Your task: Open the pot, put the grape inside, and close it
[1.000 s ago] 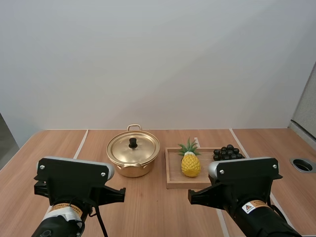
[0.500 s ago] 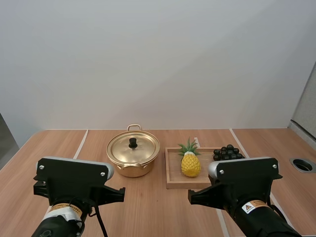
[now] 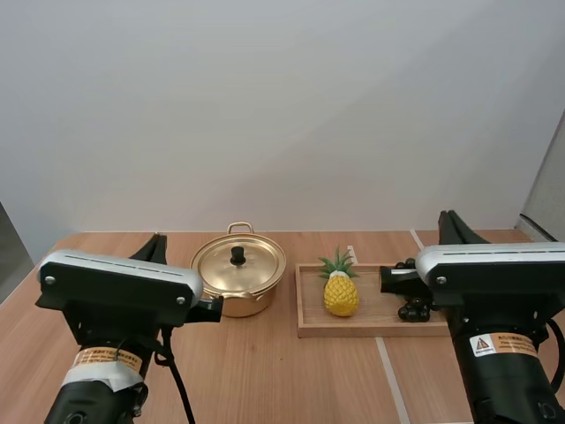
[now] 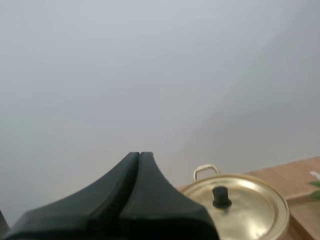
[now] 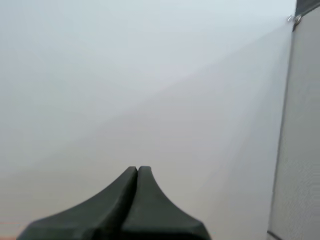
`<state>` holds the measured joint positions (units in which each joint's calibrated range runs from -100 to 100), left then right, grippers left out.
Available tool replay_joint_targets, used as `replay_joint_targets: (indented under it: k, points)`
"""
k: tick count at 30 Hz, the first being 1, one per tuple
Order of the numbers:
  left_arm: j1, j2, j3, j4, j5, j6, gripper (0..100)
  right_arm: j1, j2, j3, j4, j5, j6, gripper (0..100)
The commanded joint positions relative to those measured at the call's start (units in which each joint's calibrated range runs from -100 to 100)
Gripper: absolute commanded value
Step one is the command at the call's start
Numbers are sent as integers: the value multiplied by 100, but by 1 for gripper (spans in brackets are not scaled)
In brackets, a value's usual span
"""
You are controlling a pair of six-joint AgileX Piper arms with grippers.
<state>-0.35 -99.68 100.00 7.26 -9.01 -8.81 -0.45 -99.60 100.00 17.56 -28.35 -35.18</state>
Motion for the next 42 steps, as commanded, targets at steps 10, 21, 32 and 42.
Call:
replay_joint_targets:
  k: [10,21,32,42]
  points:
    - [4,-32,0,80,-1562,303,0,8,-40,0,-76,-648,-25,0]
    - [-4,-32,0,80,-1456,303,0,8,-40,0,-75,20,-213,0]
    - [-4,-32,-306,-112,-938,754,0,8,-40,-157,-139,-1040,-1151,0]
    - [-4,253,-2645,-154,3149,-754,0,-17,826,-2859,482,3867,-1181,0]
